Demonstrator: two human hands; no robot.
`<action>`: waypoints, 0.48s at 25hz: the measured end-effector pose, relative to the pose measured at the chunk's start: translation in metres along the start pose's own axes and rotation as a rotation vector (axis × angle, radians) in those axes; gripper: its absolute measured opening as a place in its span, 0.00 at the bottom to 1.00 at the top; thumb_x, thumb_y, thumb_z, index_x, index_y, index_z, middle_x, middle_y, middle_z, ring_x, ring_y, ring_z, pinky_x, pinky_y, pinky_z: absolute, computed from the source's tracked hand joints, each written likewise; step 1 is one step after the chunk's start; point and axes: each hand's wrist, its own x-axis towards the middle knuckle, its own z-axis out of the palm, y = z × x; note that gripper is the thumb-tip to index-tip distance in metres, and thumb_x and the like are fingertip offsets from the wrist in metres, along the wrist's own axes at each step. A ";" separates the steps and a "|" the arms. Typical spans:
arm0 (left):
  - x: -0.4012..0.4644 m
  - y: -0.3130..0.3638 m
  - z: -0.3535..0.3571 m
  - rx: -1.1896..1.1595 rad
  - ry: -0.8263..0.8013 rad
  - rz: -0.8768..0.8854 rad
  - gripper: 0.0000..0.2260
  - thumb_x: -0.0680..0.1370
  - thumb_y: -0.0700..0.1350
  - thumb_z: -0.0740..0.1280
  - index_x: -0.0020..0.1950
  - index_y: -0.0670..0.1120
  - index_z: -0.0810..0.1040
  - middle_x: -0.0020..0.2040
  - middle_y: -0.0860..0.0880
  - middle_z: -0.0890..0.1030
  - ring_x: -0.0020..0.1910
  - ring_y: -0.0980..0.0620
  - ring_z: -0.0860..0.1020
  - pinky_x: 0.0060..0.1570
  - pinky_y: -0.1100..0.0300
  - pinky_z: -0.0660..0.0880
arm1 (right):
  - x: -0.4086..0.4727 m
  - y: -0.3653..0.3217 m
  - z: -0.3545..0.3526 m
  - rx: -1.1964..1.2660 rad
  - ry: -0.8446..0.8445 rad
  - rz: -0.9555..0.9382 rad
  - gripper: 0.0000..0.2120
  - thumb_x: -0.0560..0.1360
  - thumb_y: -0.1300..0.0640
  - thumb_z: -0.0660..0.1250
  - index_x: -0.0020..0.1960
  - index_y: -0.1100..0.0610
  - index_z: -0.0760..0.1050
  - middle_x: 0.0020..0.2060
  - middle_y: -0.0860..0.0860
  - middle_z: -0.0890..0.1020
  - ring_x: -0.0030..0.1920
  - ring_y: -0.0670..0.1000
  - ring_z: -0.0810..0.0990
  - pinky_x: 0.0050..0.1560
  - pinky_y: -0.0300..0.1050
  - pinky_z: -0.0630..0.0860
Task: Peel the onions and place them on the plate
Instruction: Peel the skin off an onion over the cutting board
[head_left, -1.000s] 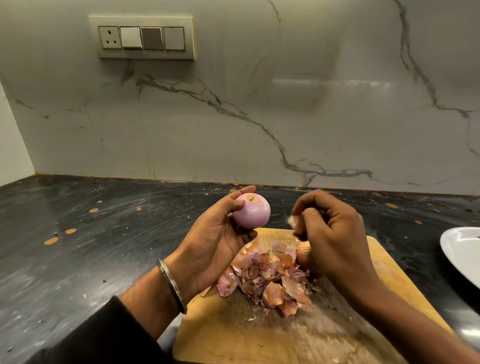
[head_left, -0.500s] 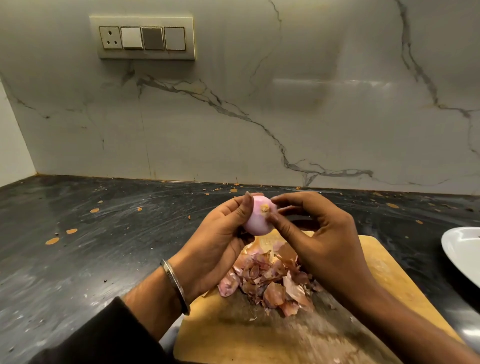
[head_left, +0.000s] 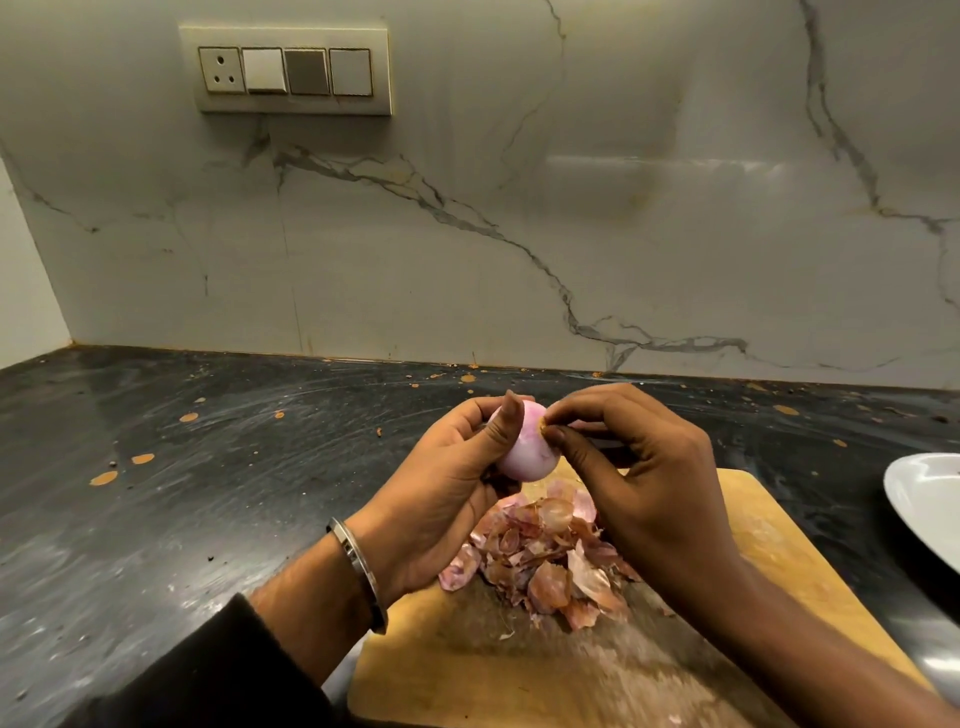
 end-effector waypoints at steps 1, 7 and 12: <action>0.000 -0.001 0.000 0.009 -0.001 0.005 0.28 0.69 0.54 0.71 0.64 0.40 0.76 0.62 0.36 0.79 0.64 0.37 0.76 0.69 0.40 0.67 | 0.000 0.000 0.000 0.005 -0.012 -0.001 0.06 0.74 0.65 0.73 0.49 0.57 0.83 0.46 0.47 0.83 0.48 0.44 0.81 0.47 0.40 0.80; -0.004 0.000 0.004 0.088 -0.007 0.013 0.32 0.65 0.54 0.72 0.64 0.39 0.75 0.61 0.34 0.79 0.58 0.40 0.80 0.63 0.44 0.74 | 0.003 0.001 0.003 -0.113 -0.120 0.001 0.13 0.71 0.72 0.71 0.44 0.55 0.75 0.43 0.46 0.76 0.42 0.46 0.74 0.39 0.44 0.75; -0.010 0.005 0.006 0.186 -0.133 0.005 0.22 0.72 0.50 0.70 0.65 0.48 0.75 0.58 0.40 0.81 0.53 0.44 0.78 0.56 0.46 0.75 | 0.001 0.004 0.004 -0.005 -0.193 0.102 0.12 0.74 0.68 0.62 0.43 0.51 0.68 0.39 0.45 0.72 0.39 0.45 0.70 0.35 0.37 0.67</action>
